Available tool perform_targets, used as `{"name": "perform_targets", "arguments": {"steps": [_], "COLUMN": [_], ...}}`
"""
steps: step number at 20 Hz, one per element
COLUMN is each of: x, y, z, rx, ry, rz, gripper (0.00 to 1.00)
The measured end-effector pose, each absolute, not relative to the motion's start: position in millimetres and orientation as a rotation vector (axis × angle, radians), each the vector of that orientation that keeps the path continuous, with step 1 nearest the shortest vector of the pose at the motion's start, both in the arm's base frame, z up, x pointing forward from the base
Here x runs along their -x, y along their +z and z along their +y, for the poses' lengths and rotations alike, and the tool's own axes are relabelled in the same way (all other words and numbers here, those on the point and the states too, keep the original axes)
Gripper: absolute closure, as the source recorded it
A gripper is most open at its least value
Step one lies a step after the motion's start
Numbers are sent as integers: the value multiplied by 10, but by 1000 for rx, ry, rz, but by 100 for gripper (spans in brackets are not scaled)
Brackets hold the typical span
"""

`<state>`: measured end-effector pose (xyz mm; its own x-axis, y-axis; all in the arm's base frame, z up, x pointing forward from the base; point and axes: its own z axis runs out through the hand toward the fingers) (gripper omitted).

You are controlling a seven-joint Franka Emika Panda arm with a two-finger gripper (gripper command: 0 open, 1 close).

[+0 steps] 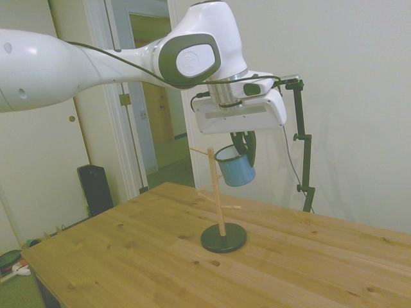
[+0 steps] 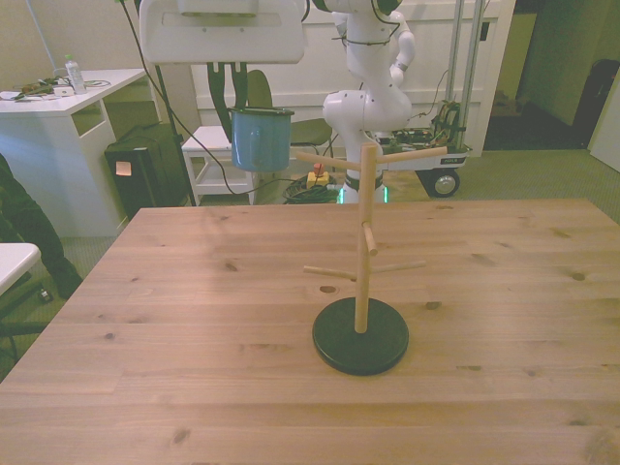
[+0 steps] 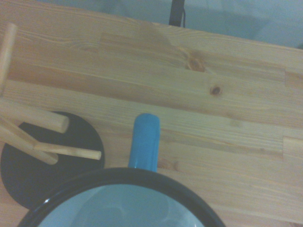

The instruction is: Hang the mug

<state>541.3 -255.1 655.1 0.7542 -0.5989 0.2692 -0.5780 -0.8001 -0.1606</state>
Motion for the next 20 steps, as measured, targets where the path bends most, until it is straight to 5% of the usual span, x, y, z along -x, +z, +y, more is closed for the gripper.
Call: {"name": "perform_targets", "arguments": {"steps": [7, 20], "x": [-5398, -5446], "y": [6678, 6381], "z": [-2427, -2431], "rx": [2877, 2889], "ry": [-499, -441], "rz": [944, 954], "gripper": [100, 100]}}
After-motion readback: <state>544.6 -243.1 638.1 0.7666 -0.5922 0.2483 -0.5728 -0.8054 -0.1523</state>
